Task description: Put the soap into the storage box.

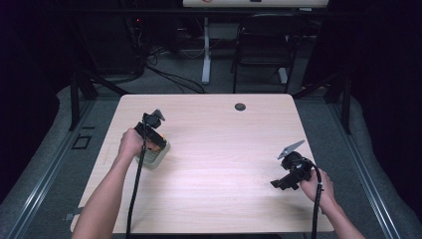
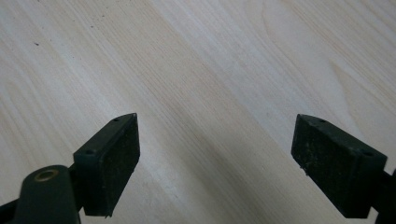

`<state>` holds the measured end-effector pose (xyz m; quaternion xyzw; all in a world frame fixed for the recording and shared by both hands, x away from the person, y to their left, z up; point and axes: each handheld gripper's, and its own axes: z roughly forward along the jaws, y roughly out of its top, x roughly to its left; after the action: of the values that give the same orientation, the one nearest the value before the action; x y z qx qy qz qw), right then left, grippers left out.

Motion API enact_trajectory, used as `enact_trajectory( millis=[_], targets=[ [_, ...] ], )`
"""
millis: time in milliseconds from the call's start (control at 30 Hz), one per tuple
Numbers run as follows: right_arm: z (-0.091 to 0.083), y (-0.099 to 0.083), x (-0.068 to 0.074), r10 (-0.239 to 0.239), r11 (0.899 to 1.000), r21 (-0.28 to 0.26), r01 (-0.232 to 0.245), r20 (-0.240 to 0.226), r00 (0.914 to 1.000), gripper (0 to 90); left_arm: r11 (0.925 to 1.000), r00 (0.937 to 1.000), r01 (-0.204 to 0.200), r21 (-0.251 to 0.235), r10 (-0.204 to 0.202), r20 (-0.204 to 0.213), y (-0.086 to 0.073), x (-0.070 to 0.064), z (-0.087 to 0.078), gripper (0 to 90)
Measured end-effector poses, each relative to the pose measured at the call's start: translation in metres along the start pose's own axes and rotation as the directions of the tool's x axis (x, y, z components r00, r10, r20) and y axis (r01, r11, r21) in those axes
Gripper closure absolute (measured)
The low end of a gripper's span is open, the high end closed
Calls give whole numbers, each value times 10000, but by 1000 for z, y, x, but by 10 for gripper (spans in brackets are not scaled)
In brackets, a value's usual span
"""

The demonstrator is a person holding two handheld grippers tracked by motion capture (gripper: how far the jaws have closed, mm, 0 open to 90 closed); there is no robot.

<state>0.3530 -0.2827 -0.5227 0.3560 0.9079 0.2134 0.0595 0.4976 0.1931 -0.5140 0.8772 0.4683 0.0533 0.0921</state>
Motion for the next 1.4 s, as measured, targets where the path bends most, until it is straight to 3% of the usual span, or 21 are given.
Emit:
enact_trajectory(
  millis=[500,1033,1267,1400],
  targets=[
    [1,0,0,-31,9999,130,31,-17,10000,152,9973,9974,721,121,-720,-97,-5,12,7,265],
    [1,0,-1,-63,9998,213,64,-38,10000,152,9881,9876,1529,156,-1522,-395,-7,21,7,265],
    [2,0,0,-38,9998,193,39,-40,10000,153,9840,9841,1753,306,-1743,-330,-11,23,6,265],
    [2,0,-1,-60,9998,201,62,-68,10000,152,9865,9867,1598,358,-1585,-364,-15,22,5,265]
  ],
)
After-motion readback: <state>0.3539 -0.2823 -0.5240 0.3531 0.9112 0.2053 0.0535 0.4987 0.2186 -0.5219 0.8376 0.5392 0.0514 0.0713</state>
